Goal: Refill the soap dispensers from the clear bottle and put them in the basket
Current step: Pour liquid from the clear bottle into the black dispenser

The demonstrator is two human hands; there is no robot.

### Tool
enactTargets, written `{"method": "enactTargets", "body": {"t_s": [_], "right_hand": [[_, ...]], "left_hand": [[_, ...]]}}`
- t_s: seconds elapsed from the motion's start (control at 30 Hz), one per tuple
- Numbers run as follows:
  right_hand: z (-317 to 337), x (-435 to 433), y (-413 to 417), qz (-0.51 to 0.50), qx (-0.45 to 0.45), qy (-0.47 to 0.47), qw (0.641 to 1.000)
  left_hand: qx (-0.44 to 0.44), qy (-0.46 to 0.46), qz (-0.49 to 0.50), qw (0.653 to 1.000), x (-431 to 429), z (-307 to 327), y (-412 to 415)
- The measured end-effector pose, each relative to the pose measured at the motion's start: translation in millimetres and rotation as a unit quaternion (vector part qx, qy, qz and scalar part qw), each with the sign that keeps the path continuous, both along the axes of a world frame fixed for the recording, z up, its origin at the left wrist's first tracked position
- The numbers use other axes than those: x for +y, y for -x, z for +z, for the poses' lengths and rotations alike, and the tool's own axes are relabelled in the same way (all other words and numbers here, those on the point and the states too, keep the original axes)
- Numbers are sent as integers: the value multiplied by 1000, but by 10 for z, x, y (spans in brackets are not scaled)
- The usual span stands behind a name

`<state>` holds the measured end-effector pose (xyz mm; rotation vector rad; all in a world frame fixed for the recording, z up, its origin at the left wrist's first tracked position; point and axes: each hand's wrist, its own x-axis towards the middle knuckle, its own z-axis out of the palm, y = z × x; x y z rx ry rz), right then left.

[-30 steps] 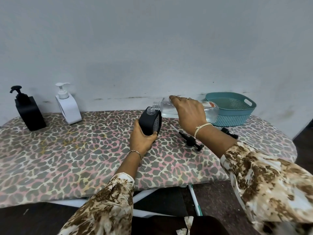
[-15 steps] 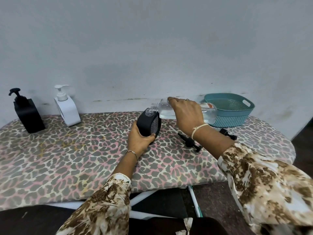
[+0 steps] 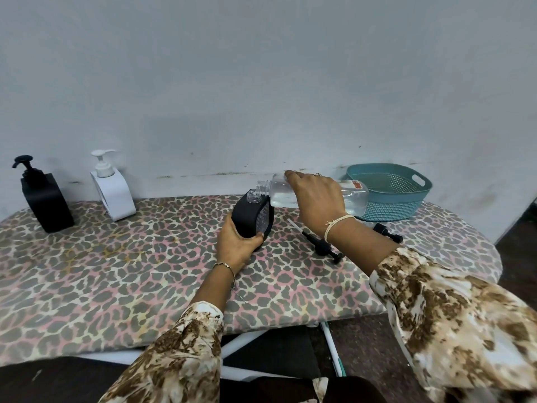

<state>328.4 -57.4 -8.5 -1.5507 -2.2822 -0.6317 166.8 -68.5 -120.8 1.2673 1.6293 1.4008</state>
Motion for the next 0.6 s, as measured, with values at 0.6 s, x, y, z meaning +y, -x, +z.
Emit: {"method": "enactTargets", "body": {"t_s": [0.6], "right_hand": [[15,-36,18,-12,-6,17,1000]], "left_hand": [[6,29,-2,1000,13,-4,26]]}}
